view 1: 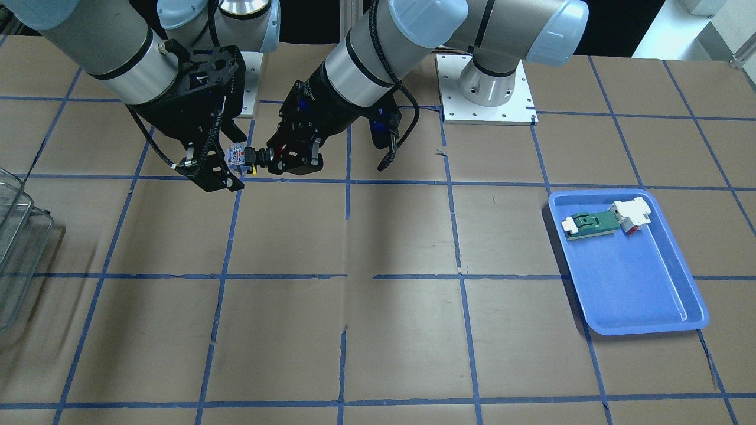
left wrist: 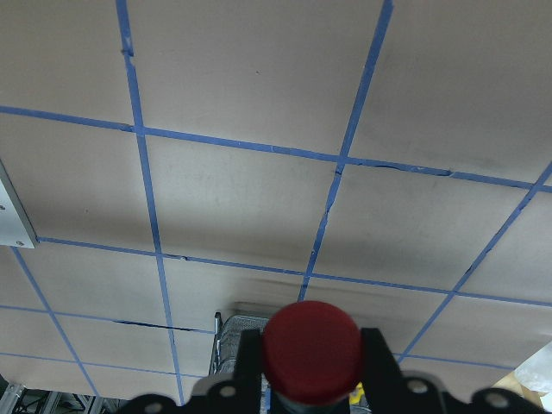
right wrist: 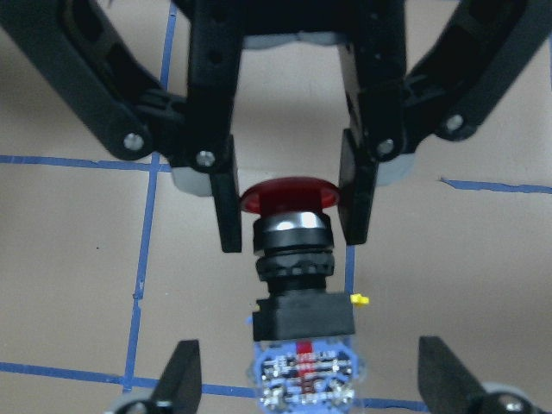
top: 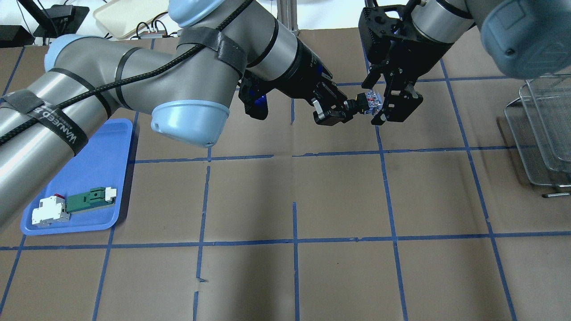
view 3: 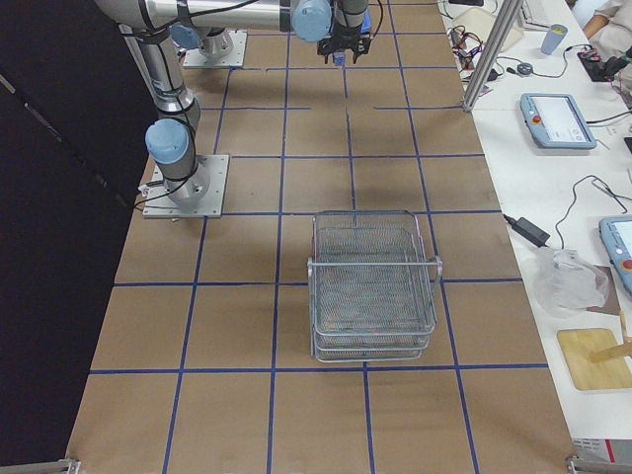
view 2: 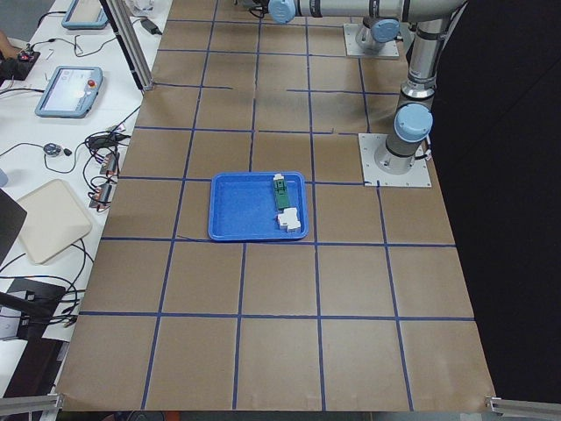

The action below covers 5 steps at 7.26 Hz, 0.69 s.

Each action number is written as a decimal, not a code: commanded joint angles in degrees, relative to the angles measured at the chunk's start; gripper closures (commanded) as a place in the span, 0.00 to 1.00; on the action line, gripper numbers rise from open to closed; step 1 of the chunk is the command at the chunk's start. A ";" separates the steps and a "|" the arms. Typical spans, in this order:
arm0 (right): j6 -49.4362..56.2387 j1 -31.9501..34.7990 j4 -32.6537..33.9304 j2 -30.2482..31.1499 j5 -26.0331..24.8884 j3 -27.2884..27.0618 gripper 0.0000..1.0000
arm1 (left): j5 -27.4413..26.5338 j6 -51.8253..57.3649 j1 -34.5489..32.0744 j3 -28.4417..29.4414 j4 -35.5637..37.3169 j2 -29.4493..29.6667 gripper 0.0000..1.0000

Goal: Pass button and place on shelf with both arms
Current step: 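Close the right gripper on the button body and open the left gripper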

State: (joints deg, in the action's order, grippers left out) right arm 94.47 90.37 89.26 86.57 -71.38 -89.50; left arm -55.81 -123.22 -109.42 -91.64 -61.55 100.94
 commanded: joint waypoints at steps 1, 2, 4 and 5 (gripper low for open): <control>0.19 0.07 0.04 0.09 -0.16 0.11 0.53 | 0.00 0.00 0.00 0.06 0.03 -0.04 1.00; 0.19 0.07 0.04 0.61 -0.42 0.11 0.71 | 0.00 0.00 0.00 0.06 0.03 -0.21 1.00; 0.19 0.07 0.13 1.75 -1.65 -0.06 1.00 | 0.00 0.00 0.00 -0.03 0.03 -0.21 1.00; 0.19 0.07 0.22 1.85 -1.65 -0.07 1.00 | 0.09 0.00 0.00 -0.03 0.12 -0.13 1.00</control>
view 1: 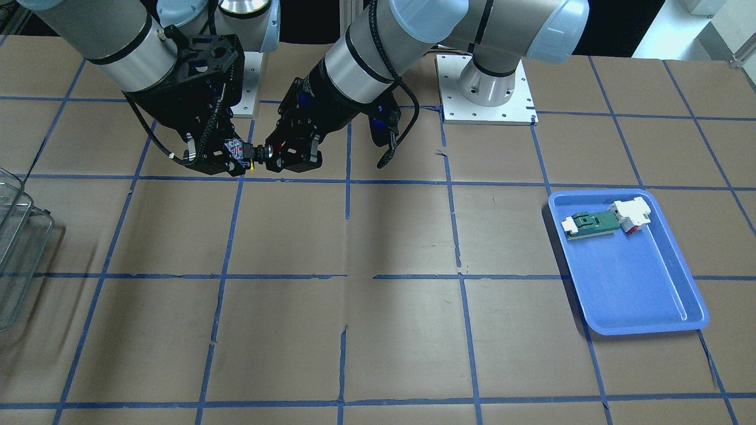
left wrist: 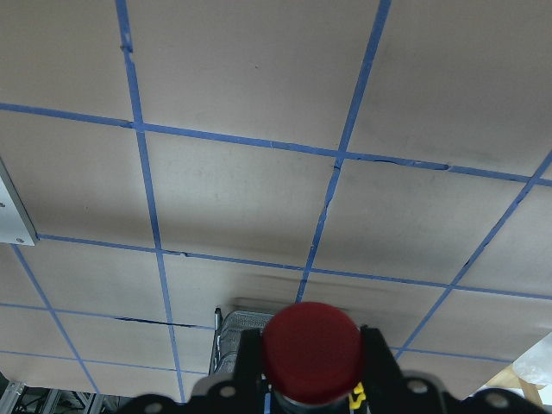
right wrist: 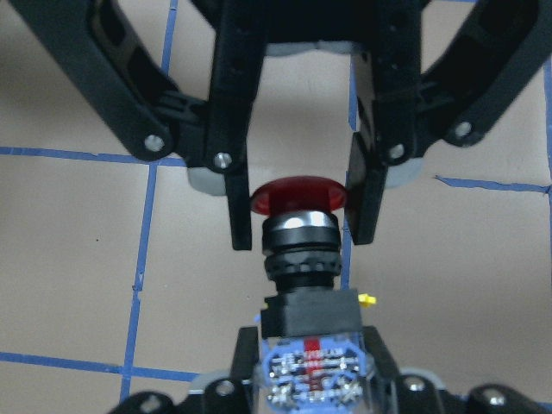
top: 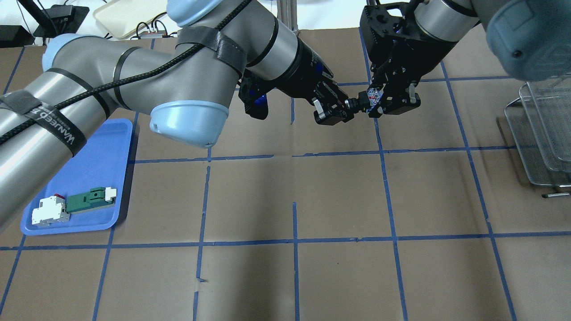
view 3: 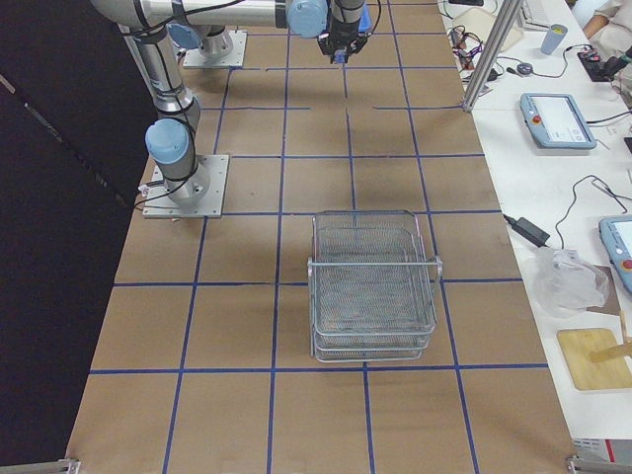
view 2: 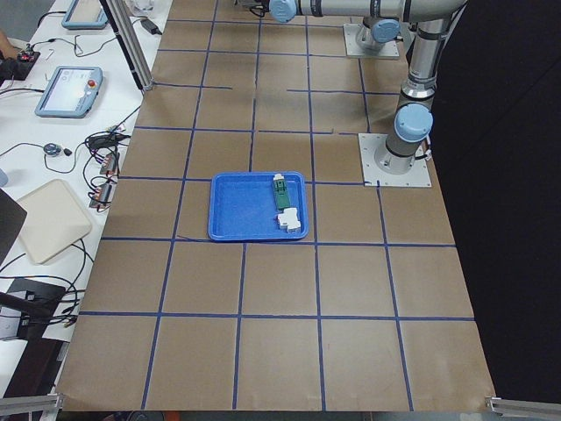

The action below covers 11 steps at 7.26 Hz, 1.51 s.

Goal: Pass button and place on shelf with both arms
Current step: 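Close the right gripper on the button body and open the left gripper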

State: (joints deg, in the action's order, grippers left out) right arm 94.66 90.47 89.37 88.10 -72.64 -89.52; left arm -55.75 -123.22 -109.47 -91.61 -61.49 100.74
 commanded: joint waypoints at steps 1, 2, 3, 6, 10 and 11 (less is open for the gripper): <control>0.00 -0.03 0.19 0.23 -0.40 -0.04 1.00 | 0.03 -0.78 0.04 0.03 -0.03 0.07 0.67; 0.00 -0.03 0.19 0.23 -0.32 -0.04 1.00 | 0.03 -1.57 0.04 0.03 -0.03 -0.02 0.52; 0.00 -0.03 0.19 0.23 -0.40 -0.04 1.00 | 0.11 -1.76 0.04 0.03 -0.03 -0.28 0.46; 0.00 -0.21 0.36 0.14 -0.40 0.14 1.00 | 0.03 -1.76 0.04 -0.14 -0.03 -0.63 0.26; 5.16 -7.20 0.28 -0.03 -2.86 0.40 1.00 | -4.60 12.13 8.87 -1.19 -0.56 -0.72 0.00; 7.28 -12.81 -0.07 -0.03 -4.26 0.40 1.00 | -6.63 24.31 14.05 -1.29 -2.30 -0.63 0.00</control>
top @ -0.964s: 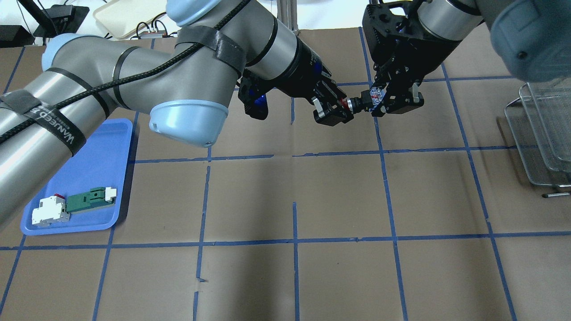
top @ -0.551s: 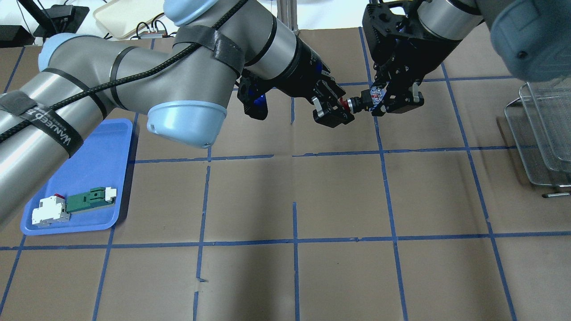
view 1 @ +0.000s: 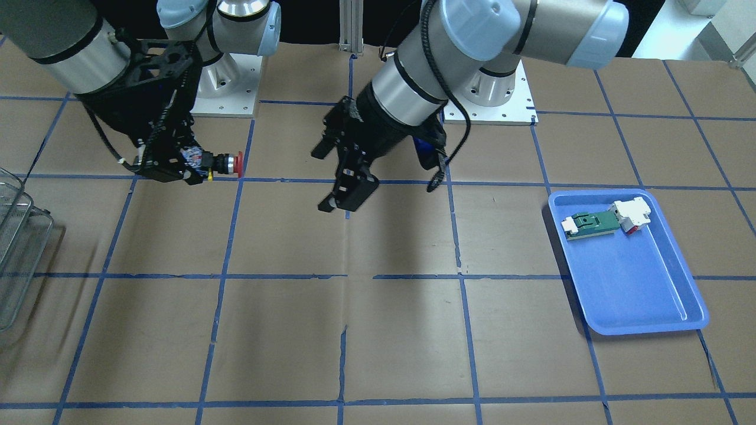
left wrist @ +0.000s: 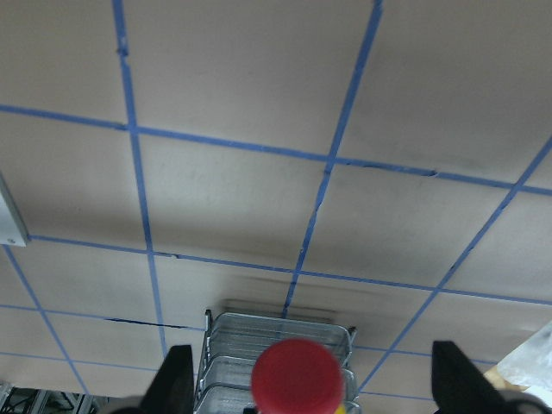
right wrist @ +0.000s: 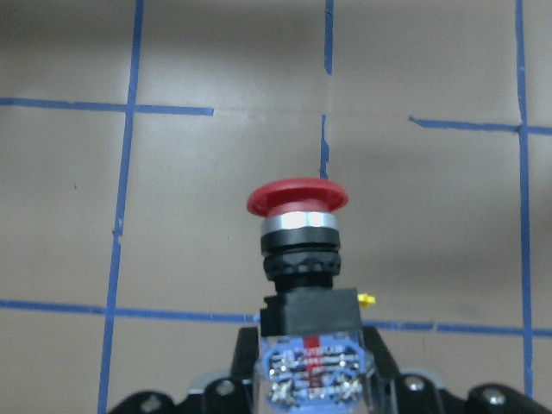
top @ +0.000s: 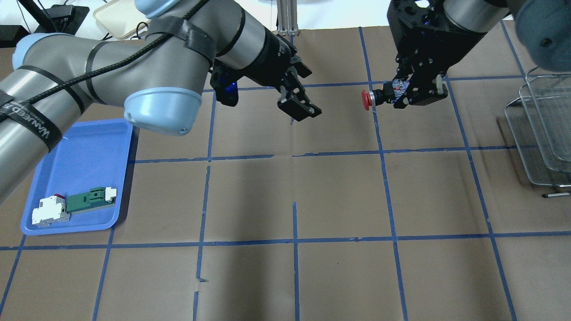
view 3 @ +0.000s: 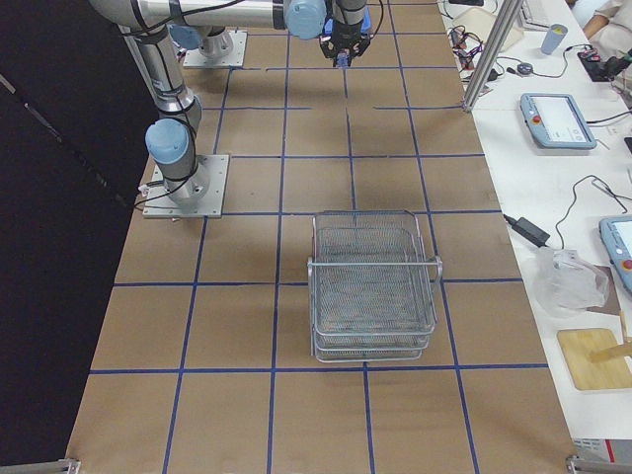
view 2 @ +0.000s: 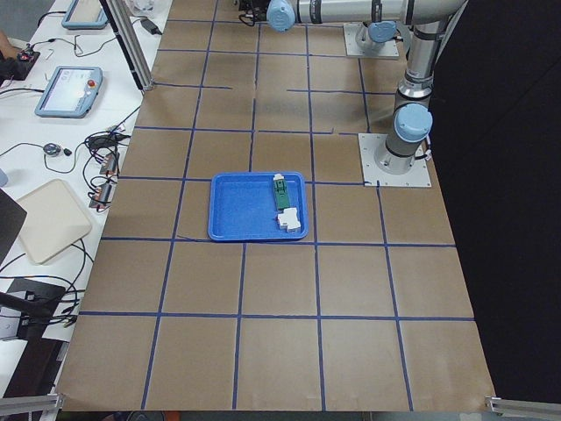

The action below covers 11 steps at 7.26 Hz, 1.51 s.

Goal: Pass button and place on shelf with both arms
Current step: 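Move the button into the mesh basket with the right gripper while the left gripper withdraws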

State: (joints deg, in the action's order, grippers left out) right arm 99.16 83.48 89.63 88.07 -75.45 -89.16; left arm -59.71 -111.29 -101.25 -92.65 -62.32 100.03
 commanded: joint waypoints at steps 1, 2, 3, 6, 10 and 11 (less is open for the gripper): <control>7.31 -11.79 0.62 -0.52 -4.76 0.04 1.00 | -4.87 25.46 9.98 -0.34 -5.49 -0.01 0.00; 11.53 -18.55 0.80 -1.92 -5.31 0.21 1.00 | -9.94 39.52 12.63 -0.25 -11.01 -0.80 0.00; 17.58 -23.49 1.85 -4.63 -5.32 0.47 1.00 | -14.95 51.92 13.70 -0.25 -15.07 -2.11 0.00; 33.59 -35.55 13.06 -10.70 -7.95 0.30 1.00 | -27.80 82.70 13.71 0.53 -20.55 -7.82 0.00; 33.22 -39.01 16.01 -13.71 -9.10 -0.14 0.92 | -33.37 96.26 13.10 0.71 -21.88 -9.25 0.00; 31.46 -38.57 15.92 -13.28 -9.01 -0.23 0.65 | -33.19 96.69 13.36 -0.16 -21.10 -10.03 0.00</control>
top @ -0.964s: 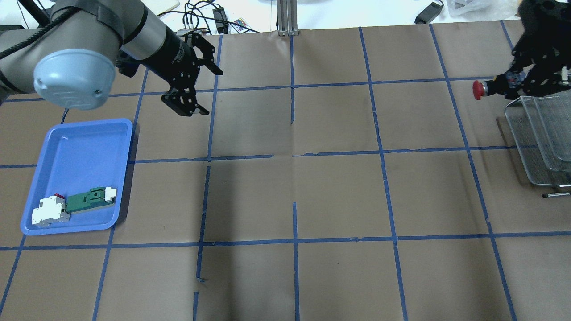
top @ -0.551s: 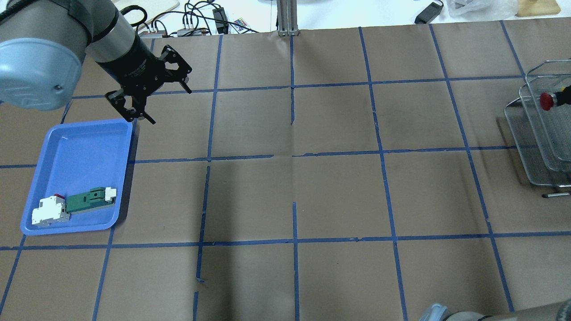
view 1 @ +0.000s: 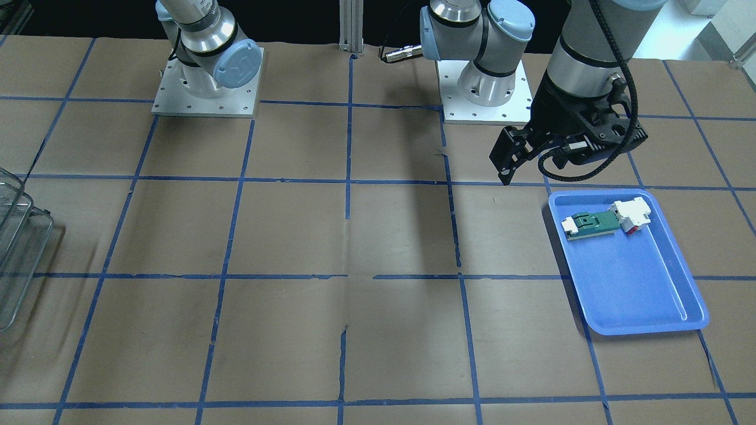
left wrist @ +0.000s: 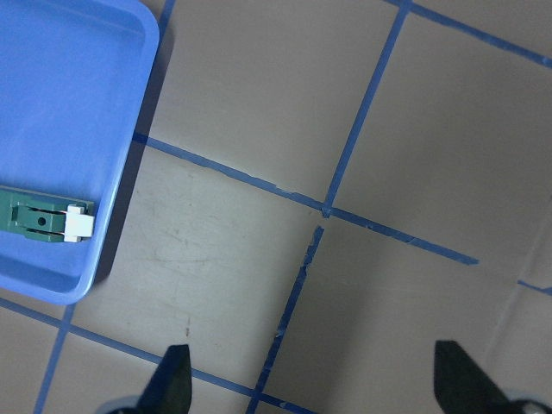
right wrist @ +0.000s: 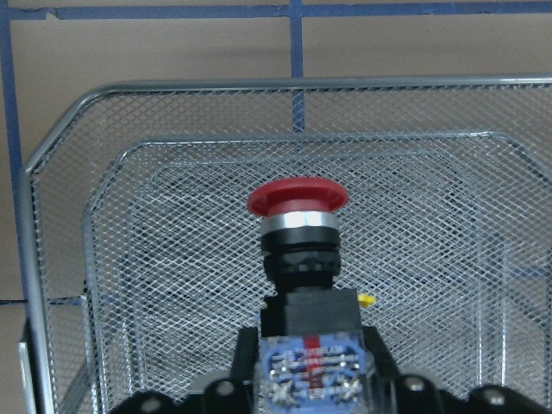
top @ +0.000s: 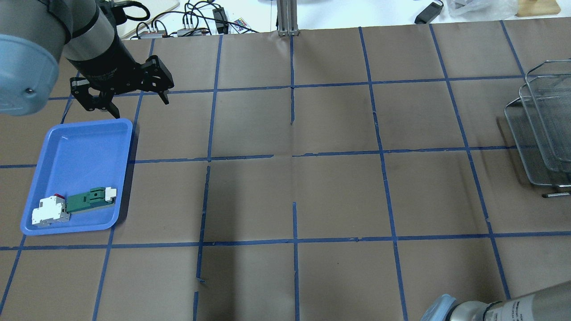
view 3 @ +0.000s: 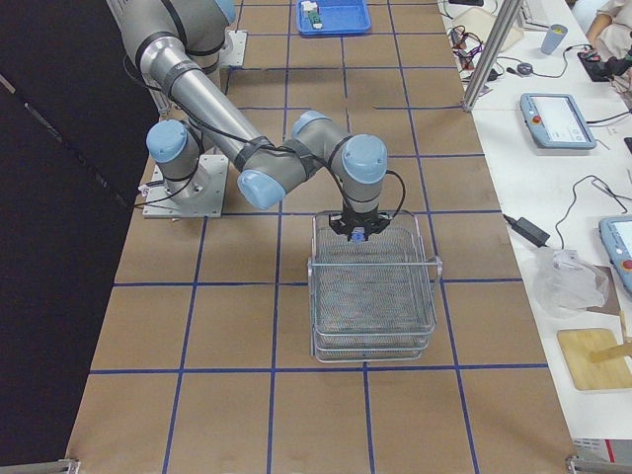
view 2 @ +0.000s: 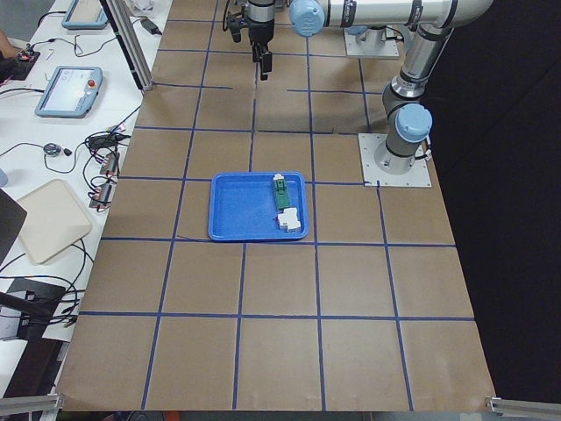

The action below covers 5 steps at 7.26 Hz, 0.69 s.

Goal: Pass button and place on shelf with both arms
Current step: 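Move the button into the mesh basket with the right gripper while the left gripper withdraws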

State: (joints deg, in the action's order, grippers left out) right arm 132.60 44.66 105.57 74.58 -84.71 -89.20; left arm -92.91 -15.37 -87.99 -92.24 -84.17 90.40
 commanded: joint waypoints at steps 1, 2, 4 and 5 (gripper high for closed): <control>-4.78 0.43 -0.71 0.04 -0.10 -0.36 0.11 | 0.01 4.96 -0.25 -0.40 0.07 -1.01 0.00; -7.94 0.52 -0.89 0.30 -0.02 -0.45 0.00 | 0.09 6.48 -0.16 -0.75 -0.55 -1.80 0.00; -10.50 3.66 -0.89 2.31 -0.54 -0.45 0.00 | 0.09 6.58 -0.07 -0.93 -1.35 -1.90 0.00; -13.57 6.73 -1.15 5.02 -0.63 -0.54 0.00 | 0.09 7.72 0.01 -1.54 -1.35 -2.51 0.00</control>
State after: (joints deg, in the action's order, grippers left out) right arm 122.28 48.26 104.63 77.01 -85.10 -89.65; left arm -92.82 -8.64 -88.04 -93.24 -85.39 88.42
